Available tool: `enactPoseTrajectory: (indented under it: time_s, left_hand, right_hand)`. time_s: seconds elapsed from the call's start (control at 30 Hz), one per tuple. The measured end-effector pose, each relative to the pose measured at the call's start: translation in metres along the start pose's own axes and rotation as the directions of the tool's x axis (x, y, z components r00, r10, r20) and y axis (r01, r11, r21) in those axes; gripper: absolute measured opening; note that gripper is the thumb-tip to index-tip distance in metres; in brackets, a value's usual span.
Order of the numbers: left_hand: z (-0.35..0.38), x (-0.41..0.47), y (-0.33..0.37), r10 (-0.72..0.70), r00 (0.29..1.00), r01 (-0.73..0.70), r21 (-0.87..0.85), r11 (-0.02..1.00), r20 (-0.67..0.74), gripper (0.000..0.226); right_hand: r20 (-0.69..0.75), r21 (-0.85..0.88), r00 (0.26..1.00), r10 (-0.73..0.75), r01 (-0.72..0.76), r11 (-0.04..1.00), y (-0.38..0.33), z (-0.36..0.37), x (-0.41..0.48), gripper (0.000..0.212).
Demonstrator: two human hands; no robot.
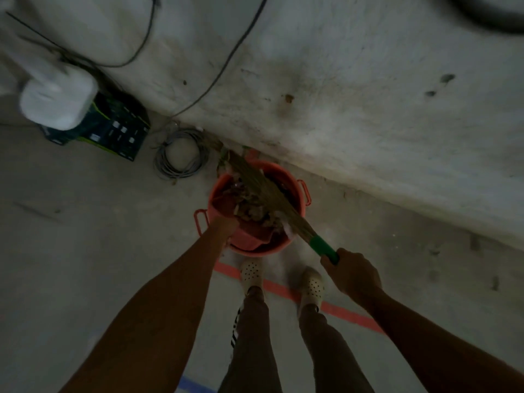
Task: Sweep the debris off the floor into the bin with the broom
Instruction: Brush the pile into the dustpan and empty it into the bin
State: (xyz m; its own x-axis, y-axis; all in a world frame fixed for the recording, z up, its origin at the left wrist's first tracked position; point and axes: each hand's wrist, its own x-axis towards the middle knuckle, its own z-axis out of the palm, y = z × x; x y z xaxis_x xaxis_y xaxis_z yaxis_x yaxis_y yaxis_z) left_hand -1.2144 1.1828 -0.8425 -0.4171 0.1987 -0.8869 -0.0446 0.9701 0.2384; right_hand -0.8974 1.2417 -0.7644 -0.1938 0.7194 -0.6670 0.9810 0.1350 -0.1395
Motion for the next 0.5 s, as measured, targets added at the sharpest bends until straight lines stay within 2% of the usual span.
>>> enactPoseTrajectory:
  time_s: [0.07, 0.1, 0.17, 0.23, 0.3, 0.33, 0.43, 0.5]
  left_hand:
    - [0.0, -0.001, -0.006, 0.174, 0.985, -0.174, -0.014, 0.985, -0.018, 0.06]
    - [-0.004, -0.014, -0.005, 0.224, 0.974, -0.226, -0.07, 0.972, -0.039, 0.07]
    - [-0.009, -0.063, 0.008, 0.279, 0.945, -0.293, -0.058, 0.954, -0.171, 0.058]
    - [-0.011, -0.097, 0.015, 0.276, 0.915, -0.33, -0.153, 0.931, -0.296, 0.05]
    - [-0.007, -0.122, 0.012, 0.271, 0.925, -0.323, -0.175, 0.93, -0.266, 0.069]
    - [-0.006, -0.128, 0.009, 0.224, 0.948, -0.265, -0.173, 0.948, -0.227, 0.076]
    - [-0.001, -0.155, -0.004, 0.037, 0.993, -0.047, -0.085, 0.995, -0.112, 0.055]
    - [0.005, -0.16, -0.011, 0.067, 0.993, -0.077, -0.106, 0.991, -0.094, 0.048]
  right_hand:
    - [-0.005, -0.028, 1.0, -0.02, 0.02, 0.999, 0.005, -0.01, -0.008, 0.041]
    - [0.003, -0.051, 1.0, -0.028, 0.028, 0.998, 0.009, -0.015, -0.013, 0.041]
    - [0.022, -0.104, 0.999, -0.039, 0.041, 0.994, 0.02, -0.026, -0.022, 0.041]
    - [0.025, -0.139, 0.999, -0.029, 0.032, 0.99, 0.032, -0.036, -0.03, 0.041]
    - [0.022, -0.163, 1.0, -0.011, 0.014, 0.986, 0.044, -0.045, -0.037, 0.04]
    - [0.018, -0.168, 1.0, -0.005, 0.008, 0.986, 0.05, -0.05, -0.04, 0.04]
    - [-0.013, -0.206, 1.0, -0.021, 0.018, 0.978, 0.061, -0.068, -0.051, 0.037]
    - [-0.045, -0.249, 0.998, -0.05, 0.037, 0.968, 0.063, -0.083, -0.057, 0.033]
